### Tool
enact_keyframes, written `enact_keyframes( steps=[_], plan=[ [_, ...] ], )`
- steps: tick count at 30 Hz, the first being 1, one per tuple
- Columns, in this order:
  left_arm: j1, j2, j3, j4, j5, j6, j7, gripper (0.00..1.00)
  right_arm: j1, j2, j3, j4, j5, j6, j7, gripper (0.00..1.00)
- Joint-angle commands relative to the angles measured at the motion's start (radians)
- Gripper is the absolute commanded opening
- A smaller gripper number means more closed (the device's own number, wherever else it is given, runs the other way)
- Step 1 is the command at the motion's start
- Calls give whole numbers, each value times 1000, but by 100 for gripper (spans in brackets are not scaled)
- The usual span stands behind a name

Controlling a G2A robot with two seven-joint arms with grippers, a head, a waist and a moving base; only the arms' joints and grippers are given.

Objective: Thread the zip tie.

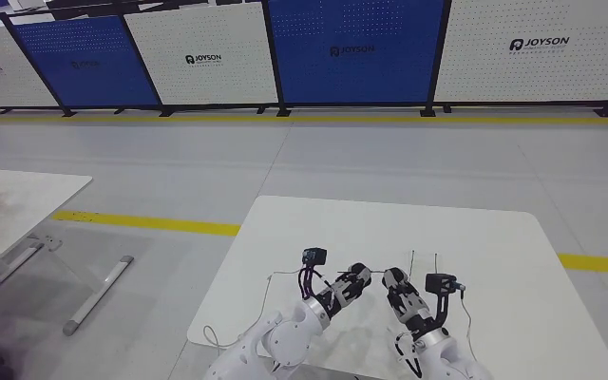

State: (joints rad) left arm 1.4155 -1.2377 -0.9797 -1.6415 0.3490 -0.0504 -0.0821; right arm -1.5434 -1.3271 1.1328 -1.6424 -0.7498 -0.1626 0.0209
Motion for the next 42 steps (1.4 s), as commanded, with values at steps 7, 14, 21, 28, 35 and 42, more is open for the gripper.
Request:
enact_keyframes(
  steps=[7,14,21,28,35,42],
  plan=[
    [9,1,-14,-10,-6,-9,14,38,0,1,13,4,12,1,-3,0],
    [14,2,-14,-7,3,-11,8,12,-8,2,19,-7,10,1,-6,0],
    [12,1,-12,-4,6,-10,5,0,-12,3,20,-15,4,1,-5,0],
    [15,1,-11,-5,13,-16,1,0,-16,4,21,-17,4,1,-4,0],
    [17,-1,-6,-8,11,-10,5,0,-22,5,23,-24,5,-12,5,100],
    [23,-6,-14,-16,-38,-4,54,0,-41,10,31,-33,0,-44,-5,100]
  ],
)
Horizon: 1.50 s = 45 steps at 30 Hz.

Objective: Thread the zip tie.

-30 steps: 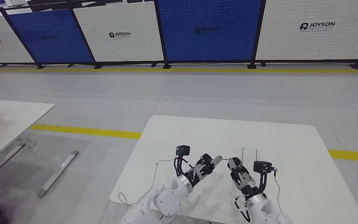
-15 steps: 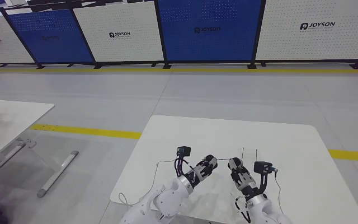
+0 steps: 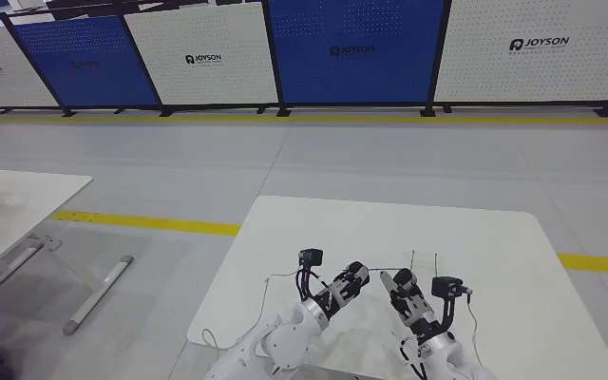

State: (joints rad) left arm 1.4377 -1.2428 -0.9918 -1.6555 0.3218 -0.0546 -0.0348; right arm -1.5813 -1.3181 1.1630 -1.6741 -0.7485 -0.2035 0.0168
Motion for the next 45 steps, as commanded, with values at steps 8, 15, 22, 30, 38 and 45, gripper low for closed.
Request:
enact_keyframes(
  steps=[8,15,22,30,38,45],
  plan=[
    [4,-3,-6,-13,-33,-27,20,0,-24,6,30,1,26,-22,5,100],
    [4,-3,-6,-13,-33,-27,20,0,-24,6,30,1,26,-22,5,100],
    [2,-9,-31,-18,-209,-36,-8,0,5,10,32,26,-133,18,-48,100],
    [11,-8,-50,-37,-291,-29,-47,0,16,22,55,40,-313,8,-92,100],
    [12,-8,-49,-37,-293,-29,-47,0,17,21,52,44,-304,3,-86,100],
    [2,-11,-54,-38,-400,-23,-107,0,65,25,45,90,-276,-83,12,100]
  ],
)
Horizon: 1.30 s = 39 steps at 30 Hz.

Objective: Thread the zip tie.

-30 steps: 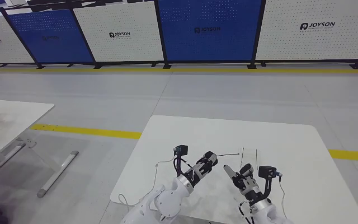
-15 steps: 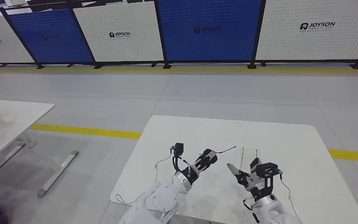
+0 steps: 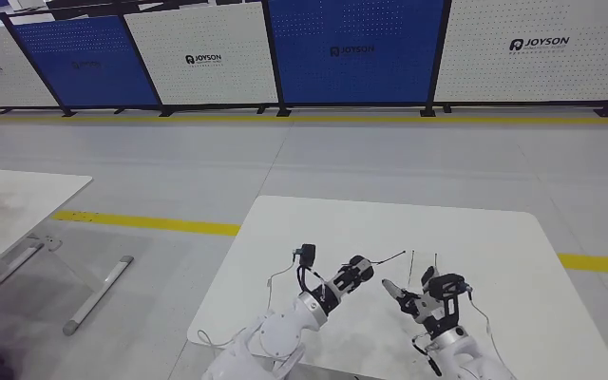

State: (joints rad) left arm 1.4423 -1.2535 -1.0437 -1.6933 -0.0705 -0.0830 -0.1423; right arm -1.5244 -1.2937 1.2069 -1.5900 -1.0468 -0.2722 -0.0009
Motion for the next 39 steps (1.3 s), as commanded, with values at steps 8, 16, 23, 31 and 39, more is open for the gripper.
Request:
enact_keyframes(
  steps=[8,16,23,31,39],
  plan=[
    [-4,-1,-2,0,-8,7,2,0,12,0,2,7,27,-13,35,100],
    [-12,-4,11,9,-9,8,7,0,21,-4,-12,7,28,34,38,53],
    [-17,-6,16,17,-6,10,12,0,30,-3,-21,8,54,-1,70,40],
    [-27,-7,24,32,-4,17,-2,0,32,-1,-23,4,83,-26,82,42],
    [-41,-9,40,44,5,29,-21,0,38,-1,-31,3,88,-23,87,40]
  ],
)
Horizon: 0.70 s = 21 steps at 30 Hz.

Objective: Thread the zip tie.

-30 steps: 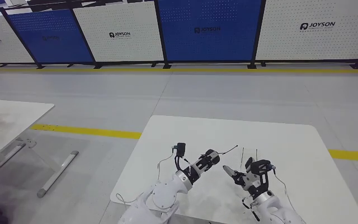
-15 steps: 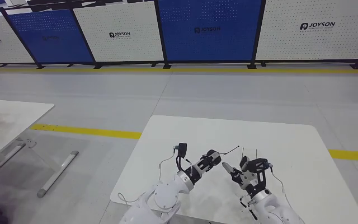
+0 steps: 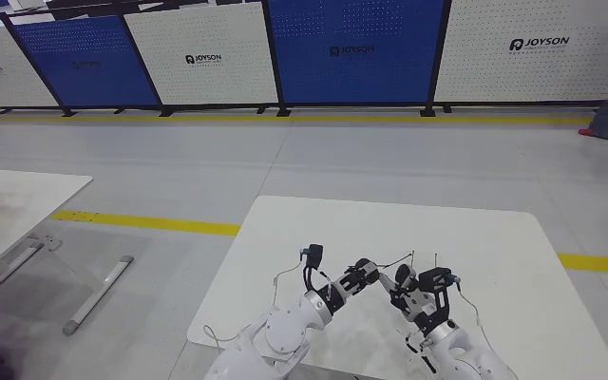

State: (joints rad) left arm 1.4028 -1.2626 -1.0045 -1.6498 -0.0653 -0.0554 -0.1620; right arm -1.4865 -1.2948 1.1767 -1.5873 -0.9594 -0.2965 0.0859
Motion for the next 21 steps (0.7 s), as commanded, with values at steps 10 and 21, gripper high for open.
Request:
enact_keyframes(
  steps=[10,21],
  plan=[
    [-12,-2,14,7,6,11,-15,0,10,1,-5,2,5,8,10,27],
    [-21,-4,20,13,12,17,-12,0,12,3,-7,-11,-4,12,16,12]
  ],
)
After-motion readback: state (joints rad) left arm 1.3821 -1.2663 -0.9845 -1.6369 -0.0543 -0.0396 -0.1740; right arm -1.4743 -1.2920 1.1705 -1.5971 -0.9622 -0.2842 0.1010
